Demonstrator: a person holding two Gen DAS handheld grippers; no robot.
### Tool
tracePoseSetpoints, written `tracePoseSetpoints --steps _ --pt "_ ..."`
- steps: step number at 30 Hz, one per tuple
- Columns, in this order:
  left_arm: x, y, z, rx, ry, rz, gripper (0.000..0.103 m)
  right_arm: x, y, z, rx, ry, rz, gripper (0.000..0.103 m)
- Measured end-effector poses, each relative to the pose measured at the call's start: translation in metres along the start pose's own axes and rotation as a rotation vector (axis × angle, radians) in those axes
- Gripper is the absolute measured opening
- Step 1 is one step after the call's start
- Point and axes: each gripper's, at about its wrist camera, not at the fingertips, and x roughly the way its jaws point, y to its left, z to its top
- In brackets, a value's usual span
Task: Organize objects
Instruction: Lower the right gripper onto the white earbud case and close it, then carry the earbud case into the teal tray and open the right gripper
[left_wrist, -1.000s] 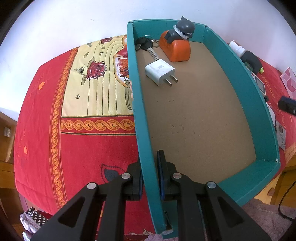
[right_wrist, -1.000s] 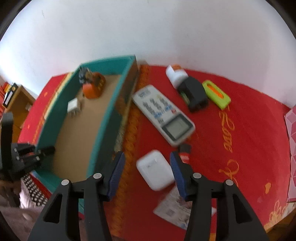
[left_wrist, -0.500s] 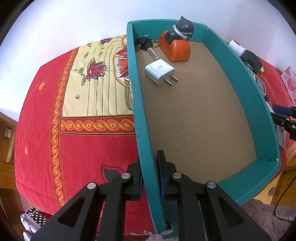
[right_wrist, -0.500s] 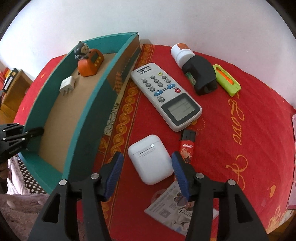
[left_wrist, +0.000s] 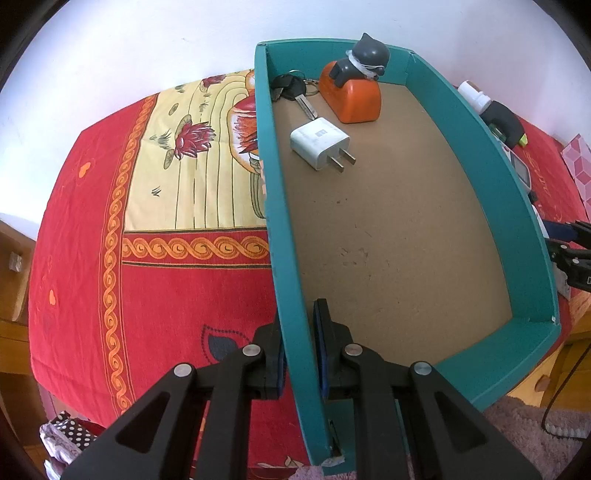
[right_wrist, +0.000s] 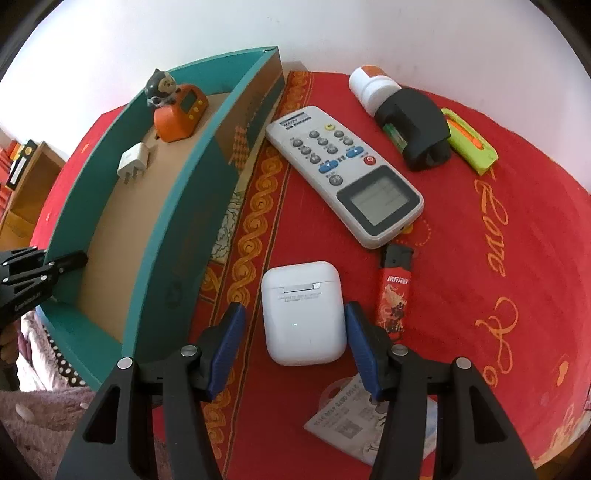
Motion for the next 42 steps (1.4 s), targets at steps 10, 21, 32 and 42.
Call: tracePoseSetpoints --steps 10,21,32,42 --pt "-0.001 0.002 0.000 0.001 -0.001 -0.001 0.011 -0.003 0.000 -0.003 0.005 -0.007 -0.047 0.046" --pt "0.002 0.003 0.002 0.001 -0.003 -0.001 0.011 -0.017 -0.005 -0.009 0.056 -0.019 -0.027 0.045" --pt "0.002 0.001 0.001 -0.001 -0.005 0.003 0.011 -0.049 0.008 0.007 0.023 -0.089 -0.016 0.045" --pt "0.000 0.000 0.000 -0.005 -0.004 0.001 0.011 -0.065 0.064 0.041 -0.136 -0.101 0.096 0.045"
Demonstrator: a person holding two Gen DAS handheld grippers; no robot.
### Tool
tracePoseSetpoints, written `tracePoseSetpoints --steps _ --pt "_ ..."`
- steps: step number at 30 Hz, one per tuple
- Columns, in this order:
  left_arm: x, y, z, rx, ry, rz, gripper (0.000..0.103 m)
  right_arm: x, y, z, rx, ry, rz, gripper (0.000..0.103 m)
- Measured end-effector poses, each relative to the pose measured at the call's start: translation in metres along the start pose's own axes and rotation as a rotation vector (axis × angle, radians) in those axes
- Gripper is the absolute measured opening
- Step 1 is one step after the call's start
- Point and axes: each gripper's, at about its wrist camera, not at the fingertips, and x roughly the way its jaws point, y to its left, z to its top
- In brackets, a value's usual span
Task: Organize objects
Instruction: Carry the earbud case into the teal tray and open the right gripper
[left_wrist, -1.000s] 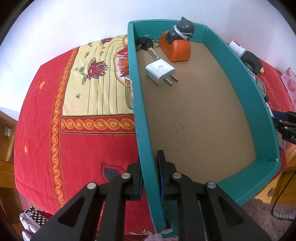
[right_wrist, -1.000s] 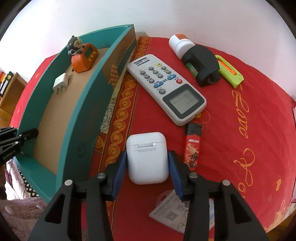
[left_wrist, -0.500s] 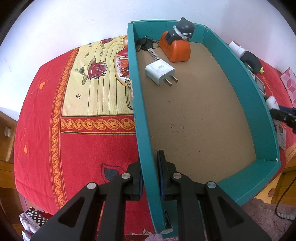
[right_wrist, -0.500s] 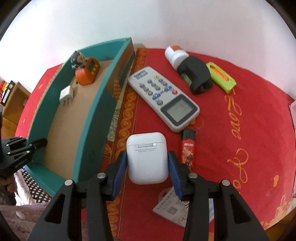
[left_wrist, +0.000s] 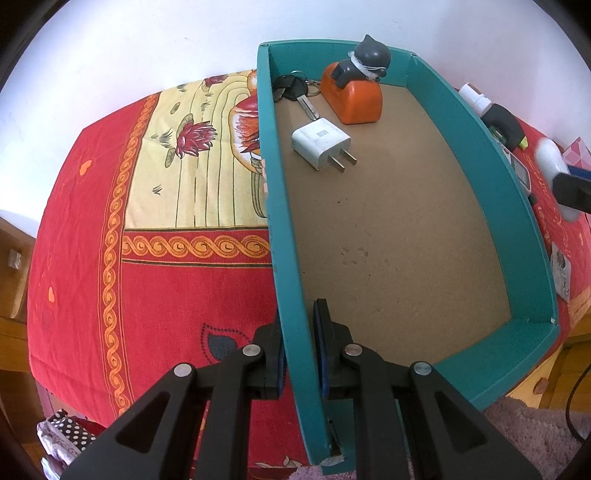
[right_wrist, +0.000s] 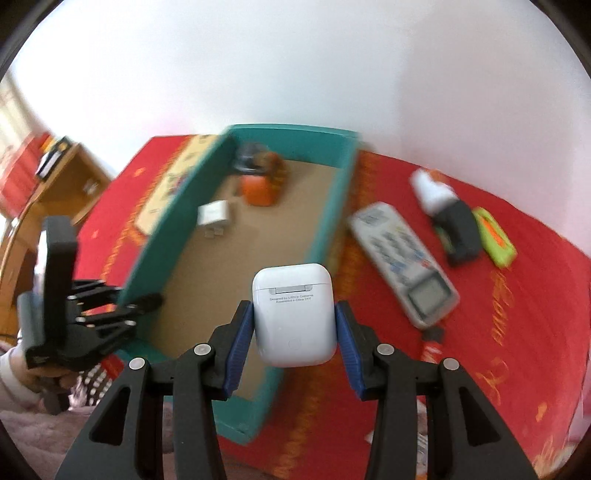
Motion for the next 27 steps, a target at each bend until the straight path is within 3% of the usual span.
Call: tracePoseSetpoints --steps 7,14,27 --pt "0.000 0.001 0.001 0.001 -0.004 0.001 0.011 0.048 0.054 0.026 -0.144 0.064 0.076 0.045" --pt "0.000 0.002 -0.001 0.001 -0.006 0.002 0.011 0.100 0.081 0.039 -0.179 0.180 0.166 0.045" --pt "0.001 0.002 -0.001 0.009 -0.012 0.010 0.011 0.136 0.098 0.045 -0.236 0.218 0.129 0.045"
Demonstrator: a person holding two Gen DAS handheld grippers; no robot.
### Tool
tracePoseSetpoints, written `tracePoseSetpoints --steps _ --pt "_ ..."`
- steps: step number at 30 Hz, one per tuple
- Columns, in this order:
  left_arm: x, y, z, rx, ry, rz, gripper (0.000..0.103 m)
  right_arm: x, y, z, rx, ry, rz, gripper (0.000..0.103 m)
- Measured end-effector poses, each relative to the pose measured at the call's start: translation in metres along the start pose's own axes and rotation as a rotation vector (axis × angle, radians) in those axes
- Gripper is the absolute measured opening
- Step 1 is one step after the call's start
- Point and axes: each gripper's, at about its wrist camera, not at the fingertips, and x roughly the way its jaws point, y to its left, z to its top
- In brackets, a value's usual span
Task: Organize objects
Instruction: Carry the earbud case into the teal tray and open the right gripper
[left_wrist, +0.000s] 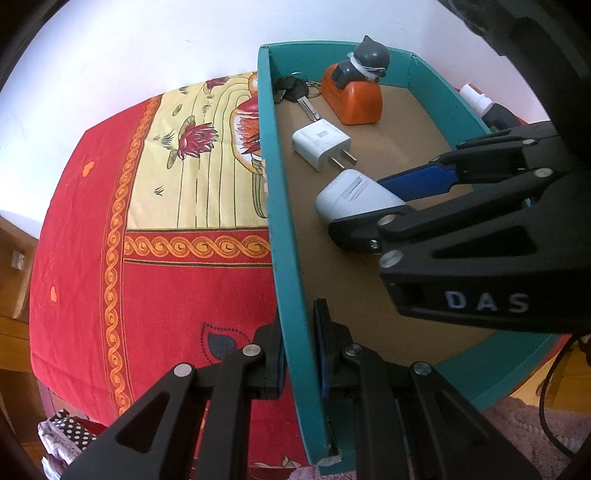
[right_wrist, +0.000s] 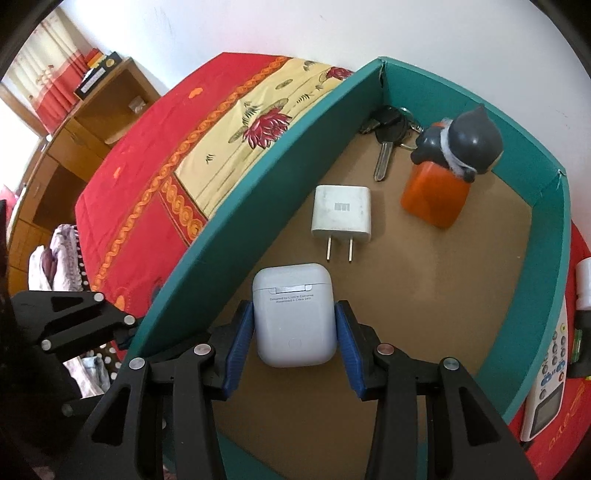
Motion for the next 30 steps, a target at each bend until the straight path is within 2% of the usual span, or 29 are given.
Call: tracePoseSetpoints --steps 12,17,19,24,30 --pt "0.001 0.001 0.001 -0.007 -0.002 -0.004 0.011 0.003 0.006 0.006 -0.025 -0.012 -0.043 0.046" --pt "0.000 0.000 0.000 -0.004 -0.005 -0.004 0.011 0.002 0.005 0.005 -0.005 -0.020 -0.037 0.046" --pt "0.000 0.001 0.000 -0.006 -0.007 -0.008 0.011 0.000 0.002 0.003 0.024 -0.026 -0.009 0.046" --pt "0.000 0.002 0.000 -0.008 -0.008 -0.012 0.011 -0.019 -0.005 -0.002 0.063 -0.080 0.020 0.046" --pt "0.000 0.001 0.001 -0.011 -0.007 -0.012 0.011 -0.048 -0.015 -0.017 0.109 -0.140 0.015 0.046"
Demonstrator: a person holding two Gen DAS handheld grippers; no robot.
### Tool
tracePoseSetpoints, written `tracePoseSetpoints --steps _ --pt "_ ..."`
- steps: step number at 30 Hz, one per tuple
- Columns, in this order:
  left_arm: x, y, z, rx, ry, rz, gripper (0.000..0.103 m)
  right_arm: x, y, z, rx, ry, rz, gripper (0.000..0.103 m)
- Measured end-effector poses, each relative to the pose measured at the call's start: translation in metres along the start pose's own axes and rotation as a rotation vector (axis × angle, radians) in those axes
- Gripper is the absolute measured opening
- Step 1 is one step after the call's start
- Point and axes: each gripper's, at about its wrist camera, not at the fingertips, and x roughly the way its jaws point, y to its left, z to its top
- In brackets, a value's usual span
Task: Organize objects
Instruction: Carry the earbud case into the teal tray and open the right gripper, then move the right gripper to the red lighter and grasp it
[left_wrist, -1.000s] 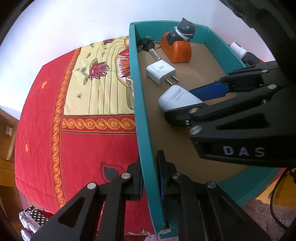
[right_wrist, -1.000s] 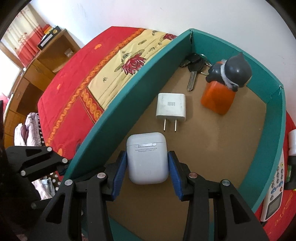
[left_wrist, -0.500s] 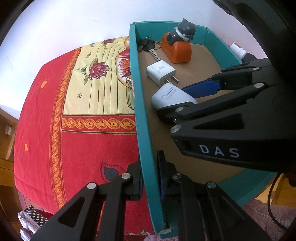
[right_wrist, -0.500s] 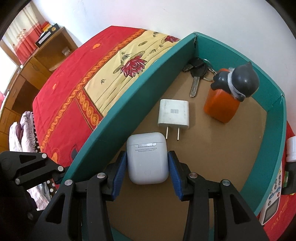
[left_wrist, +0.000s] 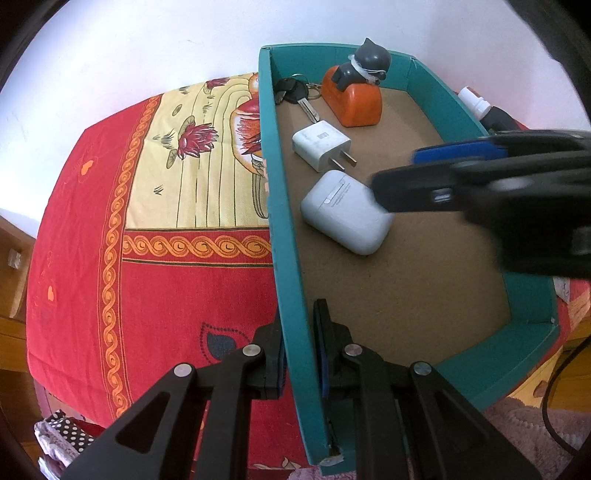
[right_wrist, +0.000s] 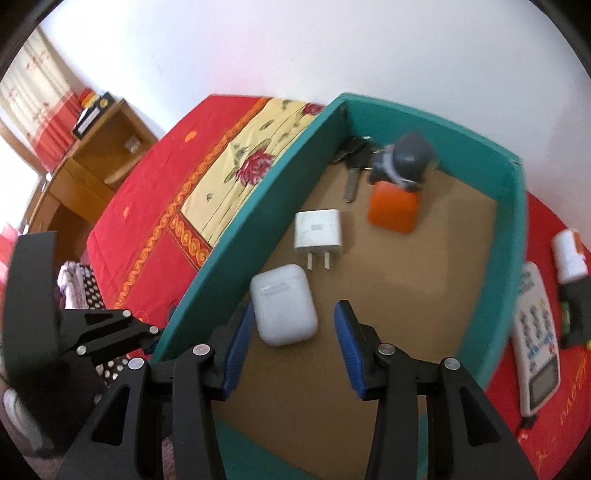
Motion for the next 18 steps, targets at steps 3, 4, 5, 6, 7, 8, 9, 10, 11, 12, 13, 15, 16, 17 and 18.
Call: tracePoseSetpoints --steps 3,4,5,6,7,8,9,10,11,12,13,15,16,17,18 --pt "0.000 -0.001 0.000 -0.001 0.001 0.000 0.011 -0.019 -0.008 -0.009 0.027 -0.033 -0.001 0.046" --pt "0.000 -0.001 0.000 -0.001 0.002 0.001 0.011 -0.026 -0.011 -0.013 0.036 -0.045 -0.004 0.046" --pt "-0.001 -0.002 -0.001 0.001 0.003 0.002 0.011 -0.035 -0.014 -0.018 0.047 -0.060 -0.010 0.046" --pt "-0.001 -0.002 -0.001 0.002 0.003 0.003 0.011 -0.043 -0.017 -0.022 0.052 -0.069 -0.014 0.046" --pt "0.000 -0.003 0.000 0.005 0.004 0.005 0.011 -0.050 -0.021 -0.026 0.058 -0.080 -0.025 0.046" --pt "-0.001 -0.003 -0.001 0.007 0.005 0.007 0.011 -0.059 -0.024 -0.032 0.063 -0.091 -0.040 0.046" --pt "-0.001 -0.004 -0.001 0.009 0.006 0.009 0.011 -0.065 -0.028 -0.037 0.068 -0.098 -0.054 0.046" --pt "-0.001 -0.004 -0.001 0.010 0.007 0.010 0.011 -0.072 -0.031 -0.042 0.077 -0.105 -0.074 0.046" --pt "-0.001 -0.005 -0.001 0.011 0.007 0.011 0.011 -0.079 -0.037 -0.049 0.089 -0.108 -0.094 0.046" --pt "-0.001 -0.005 -0.001 0.010 0.008 0.011 0.011 -0.084 -0.042 -0.056 0.103 -0.108 -0.109 0.046" --pt "-0.001 -0.005 -0.001 0.009 0.010 0.009 0.011 -0.090 -0.048 -0.063 0.119 -0.109 -0.124 0.046" --pt "-0.002 -0.004 -0.002 0.010 0.013 0.007 0.011 -0.099 -0.062 -0.079 0.158 -0.105 -0.156 0.046" --pt "-0.001 -0.004 -0.002 0.010 0.014 0.005 0.011 -0.103 -0.071 -0.089 0.180 -0.100 -0.176 0.046" --pt "-0.001 -0.004 -0.002 0.010 0.015 0.004 0.011 -0.105 -0.080 -0.098 0.205 -0.093 -0.194 0.047" --pt "-0.001 -0.004 -0.001 0.010 0.015 0.002 0.011 -0.107 -0.090 -0.109 0.240 -0.082 -0.215 0.049"
